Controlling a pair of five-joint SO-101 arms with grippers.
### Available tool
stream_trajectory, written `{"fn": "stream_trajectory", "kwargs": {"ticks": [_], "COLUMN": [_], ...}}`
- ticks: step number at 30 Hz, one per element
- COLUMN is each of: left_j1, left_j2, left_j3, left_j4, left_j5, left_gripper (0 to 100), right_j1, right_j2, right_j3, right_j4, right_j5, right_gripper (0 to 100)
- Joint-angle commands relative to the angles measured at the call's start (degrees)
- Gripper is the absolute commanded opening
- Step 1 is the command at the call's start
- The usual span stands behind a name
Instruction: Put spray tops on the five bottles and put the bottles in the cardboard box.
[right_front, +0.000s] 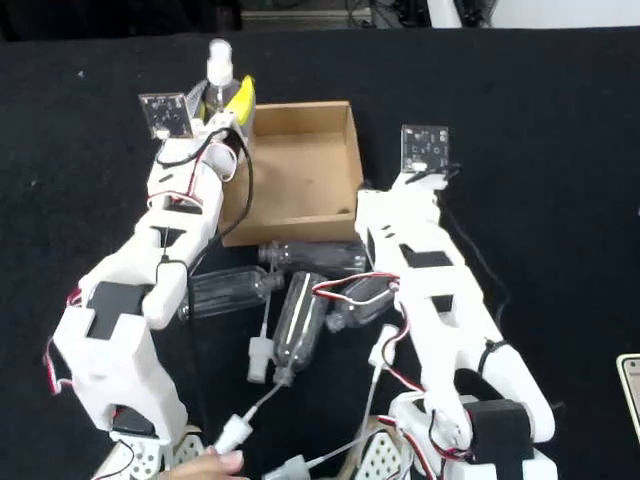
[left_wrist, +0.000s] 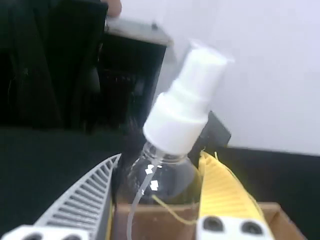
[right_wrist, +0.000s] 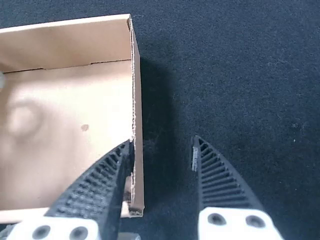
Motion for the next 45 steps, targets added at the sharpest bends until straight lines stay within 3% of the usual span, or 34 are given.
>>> {"fn": "stream_trajectory", "kwargs": {"ticks": [1, 7, 20, 38, 45], "left_j1": [0.13, 1.01, -0.57, -0.84, -1.1], "left_j2": [3.69, 12.31, -0.62, 16.18, 16.18], "left_j3": [-1.54, 1.1, 15.16, -4.7, -4.26], "left_j4": [-8.09, -20.4, -20.48, -19.25, -18.99], "left_j5": [0.0, -6.59, -5.63, -6.07, -5.63], "left_gripper": [4, 4, 4, 4, 23], "right_j1": [0.88, 0.88, 0.62, 0.79, 0.7], "right_j2": [-0.22, -0.22, -0.22, -0.22, -0.22], "right_j3": [-3.65, -3.56, -3.47, -3.47, -3.56], "right_j4": [-1.85, -1.85, -1.49, -1.49, -1.58], "right_j5": [-0.35, -0.35, -0.7, -0.35, -0.35], "right_gripper": [16.6, 16.6, 16.6, 16.6, 16.6]}}
